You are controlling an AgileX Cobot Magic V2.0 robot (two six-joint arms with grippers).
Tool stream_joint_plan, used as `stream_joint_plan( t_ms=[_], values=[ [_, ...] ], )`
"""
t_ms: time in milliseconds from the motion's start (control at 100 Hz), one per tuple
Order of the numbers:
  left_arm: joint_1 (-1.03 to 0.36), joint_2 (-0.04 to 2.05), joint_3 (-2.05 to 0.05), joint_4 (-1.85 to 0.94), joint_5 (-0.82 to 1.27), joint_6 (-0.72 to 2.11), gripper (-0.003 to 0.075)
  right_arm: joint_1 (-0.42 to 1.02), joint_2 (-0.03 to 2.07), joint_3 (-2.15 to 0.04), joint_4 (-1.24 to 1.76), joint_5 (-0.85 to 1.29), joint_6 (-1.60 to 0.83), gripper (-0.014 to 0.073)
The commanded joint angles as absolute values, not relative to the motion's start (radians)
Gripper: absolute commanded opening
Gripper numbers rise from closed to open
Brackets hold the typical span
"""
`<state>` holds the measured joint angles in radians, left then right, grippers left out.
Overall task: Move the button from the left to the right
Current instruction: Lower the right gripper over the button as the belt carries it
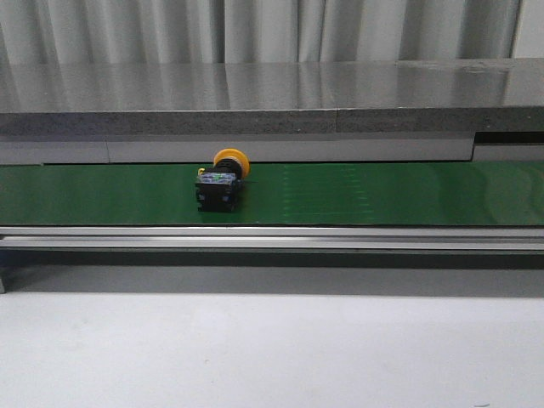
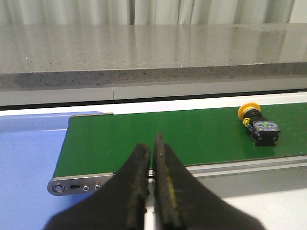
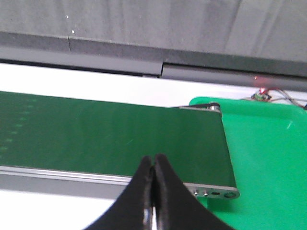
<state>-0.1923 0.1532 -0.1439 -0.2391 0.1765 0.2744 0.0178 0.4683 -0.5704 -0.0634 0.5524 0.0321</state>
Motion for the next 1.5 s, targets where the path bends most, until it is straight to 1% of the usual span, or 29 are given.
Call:
stream_joint_plan(
  t_ms=[0, 170, 360, 430, 480, 550, 670, 720, 740, 810, 1030, 1150, 1490],
  values=[
    [-0.194, 0.162, -0.174, -0.251, 0.090, 0.270, 0.0005, 0.013, 0.590, -0.686, -0.072, 0.556, 0.030, -0.0122],
    [-0.194, 0.162, -0.174, -0.251, 0.090, 0.270, 0.0005, 0.013, 0.773, -0.798, -0.057, 0.587, 0.030, -0.0122],
    [-0.194, 0.162, -0.174, -0.251, 0.090, 0.270, 0.0005, 0.013, 0.884, -0.829, -0.048, 0.586, 0.030, -0.0119],
    [-0.194, 0.162, -0.174, -0.251, 0.090, 0.270, 0.0005, 0.013, 0.910, -0.829, -0.037, 0.590, 0.030, -0.0087],
    [-0.194, 0.162, -0.174, -0.251, 0.090, 0.270, 0.0005, 0.013, 0.924, -0.829, -0.026, 0.591, 0.030, -0.0029],
    [-0.194, 0.162, -0.174, -0.251, 0.090, 0.270, 0.0005, 0.013, 0.937, -0.829, -0.021, 0.591, 0.030, 0.0098],
    [-0.194, 0.162, -0.174, -0.251, 0.090, 0.270, 0.0005, 0.013, 0.939, -0.829, -0.019, 0.590, 0.030, 0.0377],
    [-0.194, 0.162, -0.174, -0.251, 0.090, 0.270, 0.0005, 0.013, 0.939, -0.829, -0.018, 0.587, 0.030, 0.0464],
    [-0.194, 0.162, -0.174, -0.251, 0.090, 0.270, 0.0005, 0.013, 0.939, -0.829, -0.014, 0.586, 0.030, 0.0493],
    [-0.194, 0.162, -0.174, -0.251, 0.090, 0.270, 0.0005, 0.013, 0.939, -0.829, 0.008, 0.585, 0.030, 0.0551],
    [-0.194, 0.162, -0.174, -0.251, 0.090, 0.270, 0.0005, 0.014, 0.941, -0.829, 0.109, 0.549, 0.030, 0.0556],
    [-0.194, 0.162, -0.174, -0.251, 0.090, 0.270, 0.0005, 0.030, 0.977, -0.839, 0.143, 0.525, 0.029, 0.0556],
    [-0.194, 0.162, -0.174, -0.251, 0.090, 0.270, 0.0005, 0.201, 1.222, -0.979, 0.150, 0.527, 0.029, 0.0556]
  ],
)
